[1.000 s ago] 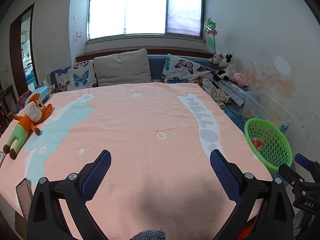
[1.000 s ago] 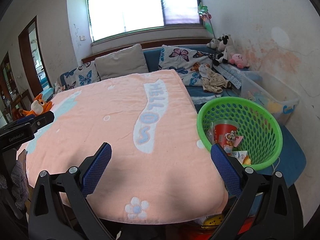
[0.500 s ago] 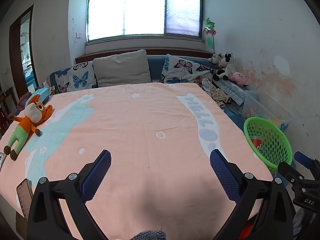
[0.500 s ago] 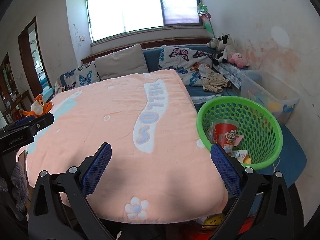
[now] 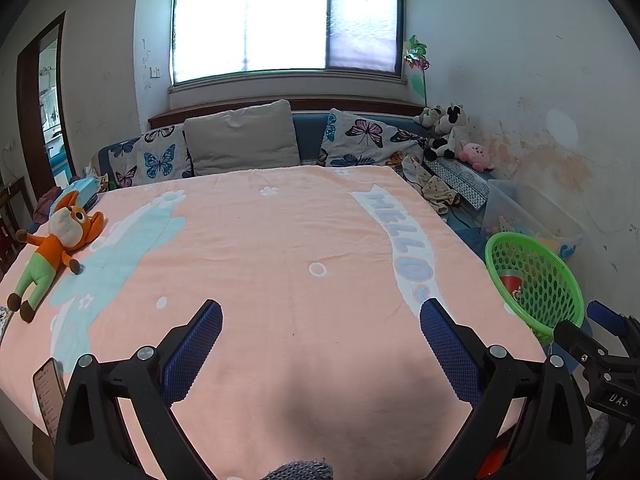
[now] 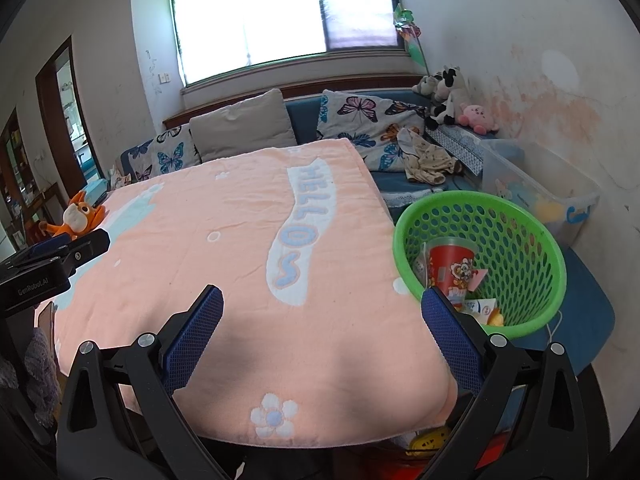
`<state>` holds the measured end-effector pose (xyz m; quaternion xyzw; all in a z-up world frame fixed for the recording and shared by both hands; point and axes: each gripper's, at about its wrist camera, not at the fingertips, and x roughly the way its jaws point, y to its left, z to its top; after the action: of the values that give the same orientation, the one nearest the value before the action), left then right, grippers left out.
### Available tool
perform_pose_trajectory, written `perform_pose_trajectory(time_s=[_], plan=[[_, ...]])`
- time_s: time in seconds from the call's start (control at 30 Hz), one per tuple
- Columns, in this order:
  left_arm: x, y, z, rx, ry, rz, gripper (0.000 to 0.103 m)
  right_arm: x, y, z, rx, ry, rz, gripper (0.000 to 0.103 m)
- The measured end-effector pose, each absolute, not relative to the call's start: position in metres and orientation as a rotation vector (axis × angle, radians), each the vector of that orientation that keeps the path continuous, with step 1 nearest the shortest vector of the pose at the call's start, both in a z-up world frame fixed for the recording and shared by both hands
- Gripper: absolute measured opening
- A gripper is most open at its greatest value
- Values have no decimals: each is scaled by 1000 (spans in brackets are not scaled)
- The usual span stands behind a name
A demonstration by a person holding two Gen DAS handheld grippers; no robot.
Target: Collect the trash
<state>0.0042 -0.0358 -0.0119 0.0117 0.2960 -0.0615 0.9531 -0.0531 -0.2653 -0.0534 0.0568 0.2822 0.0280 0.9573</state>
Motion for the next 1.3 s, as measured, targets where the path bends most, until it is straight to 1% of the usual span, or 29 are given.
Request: perform_pose_trajectory(time_s=[1.3], plan=[[8,-36,-12,38,592,-119,96,-52,-259,-55,124,576,67,99]])
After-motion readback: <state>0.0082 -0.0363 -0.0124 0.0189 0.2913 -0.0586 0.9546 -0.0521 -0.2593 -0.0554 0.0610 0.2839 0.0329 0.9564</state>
